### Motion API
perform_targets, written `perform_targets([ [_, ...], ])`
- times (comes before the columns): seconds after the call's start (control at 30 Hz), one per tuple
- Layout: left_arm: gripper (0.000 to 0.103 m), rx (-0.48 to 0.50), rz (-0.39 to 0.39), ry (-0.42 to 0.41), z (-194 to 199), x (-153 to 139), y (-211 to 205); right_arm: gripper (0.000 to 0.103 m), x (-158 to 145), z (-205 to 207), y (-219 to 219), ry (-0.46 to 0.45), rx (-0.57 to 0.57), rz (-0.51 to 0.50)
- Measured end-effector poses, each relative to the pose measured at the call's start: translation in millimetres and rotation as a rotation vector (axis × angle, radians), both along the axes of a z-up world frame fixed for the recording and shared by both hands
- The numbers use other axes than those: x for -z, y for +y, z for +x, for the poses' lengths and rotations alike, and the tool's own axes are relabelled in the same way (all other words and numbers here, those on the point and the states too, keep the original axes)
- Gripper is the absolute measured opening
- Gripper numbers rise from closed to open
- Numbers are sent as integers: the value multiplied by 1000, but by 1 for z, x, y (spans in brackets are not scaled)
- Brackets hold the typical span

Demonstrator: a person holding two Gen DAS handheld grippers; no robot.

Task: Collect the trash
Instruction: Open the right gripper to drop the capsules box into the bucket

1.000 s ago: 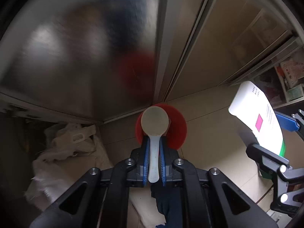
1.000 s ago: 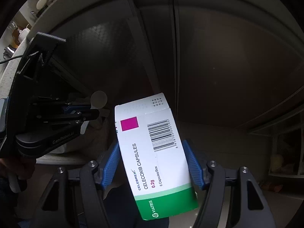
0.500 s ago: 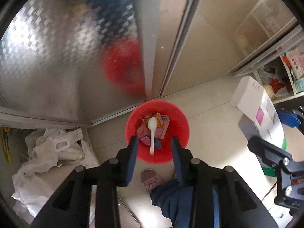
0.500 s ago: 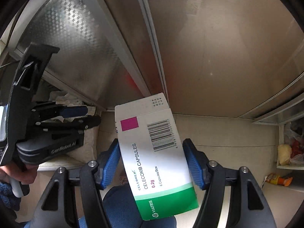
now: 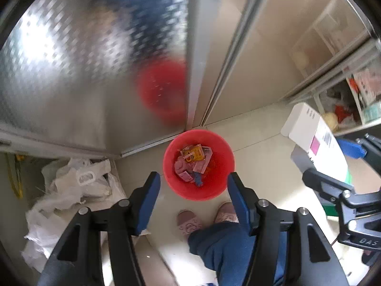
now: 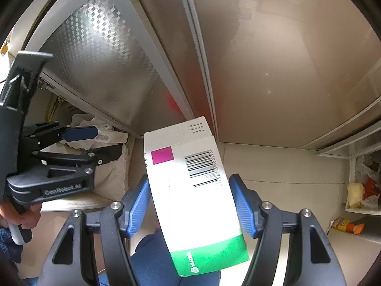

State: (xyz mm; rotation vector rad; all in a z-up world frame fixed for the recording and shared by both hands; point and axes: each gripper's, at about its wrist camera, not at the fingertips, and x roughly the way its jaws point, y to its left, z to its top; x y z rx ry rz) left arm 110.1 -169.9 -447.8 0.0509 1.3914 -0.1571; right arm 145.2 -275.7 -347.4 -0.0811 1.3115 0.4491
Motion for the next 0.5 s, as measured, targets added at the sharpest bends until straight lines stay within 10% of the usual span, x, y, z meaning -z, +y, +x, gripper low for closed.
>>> perform_targets([
  [0.5,86,-84,52,-7,-11,53,53,64,80,5,48,78,-170,-40],
])
